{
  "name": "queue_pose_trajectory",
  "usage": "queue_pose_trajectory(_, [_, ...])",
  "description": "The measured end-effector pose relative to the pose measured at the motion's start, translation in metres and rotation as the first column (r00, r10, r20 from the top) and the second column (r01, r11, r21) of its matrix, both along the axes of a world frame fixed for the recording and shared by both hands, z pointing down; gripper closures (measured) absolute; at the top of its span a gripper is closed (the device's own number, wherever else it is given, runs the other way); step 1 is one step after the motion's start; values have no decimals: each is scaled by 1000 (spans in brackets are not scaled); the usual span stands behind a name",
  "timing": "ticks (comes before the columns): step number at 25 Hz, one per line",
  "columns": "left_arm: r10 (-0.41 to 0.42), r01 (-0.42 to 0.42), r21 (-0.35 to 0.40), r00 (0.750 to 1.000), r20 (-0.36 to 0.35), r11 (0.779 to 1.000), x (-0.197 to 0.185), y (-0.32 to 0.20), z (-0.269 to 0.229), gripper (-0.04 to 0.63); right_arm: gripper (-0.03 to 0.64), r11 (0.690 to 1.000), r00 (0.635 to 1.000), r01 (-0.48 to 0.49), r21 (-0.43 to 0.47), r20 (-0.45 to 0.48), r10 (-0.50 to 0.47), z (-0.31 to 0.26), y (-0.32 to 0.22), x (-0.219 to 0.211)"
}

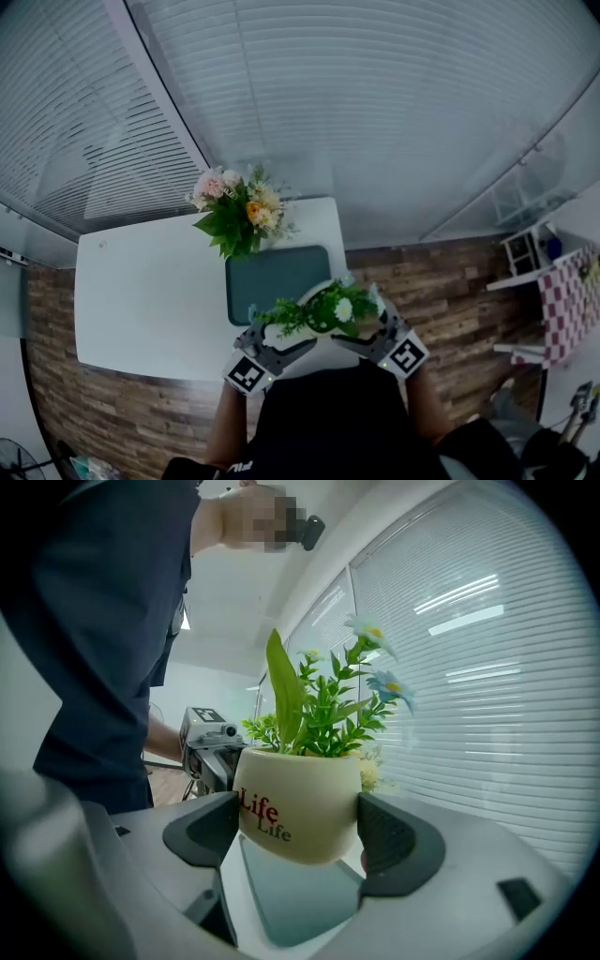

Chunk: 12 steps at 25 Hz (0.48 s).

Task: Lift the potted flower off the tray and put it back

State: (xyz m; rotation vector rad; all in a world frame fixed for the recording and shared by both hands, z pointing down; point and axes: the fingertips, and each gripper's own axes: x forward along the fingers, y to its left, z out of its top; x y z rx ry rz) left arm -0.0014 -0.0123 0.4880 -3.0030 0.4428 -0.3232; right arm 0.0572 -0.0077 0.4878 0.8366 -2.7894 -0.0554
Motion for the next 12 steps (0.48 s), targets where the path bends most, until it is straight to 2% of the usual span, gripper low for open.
queue_pose_trajectory(2, [0,0,1,1000,-10,1000,-1,2,-3,288,255,996,987,-13,91,162,-2,-31,-5,-9])
queue_pose_trajectory(3, [-2,2,0,1000,-20,1000,-2,3,-4,288,255,995,982,-13,100,188,-6,-36,-5,-10])
queue_pose_trajectory(9, [4,-4,-4,997,-77,1000,-2,9,-10,288,255,998,984,6,70,176,-19,-36,2,-8])
queue_pose_trajectory(12, [4,-3,8,996,-87,1000,-3,11,-12,288,255,1000,997,22,18,69,-23,-14,8,-3])
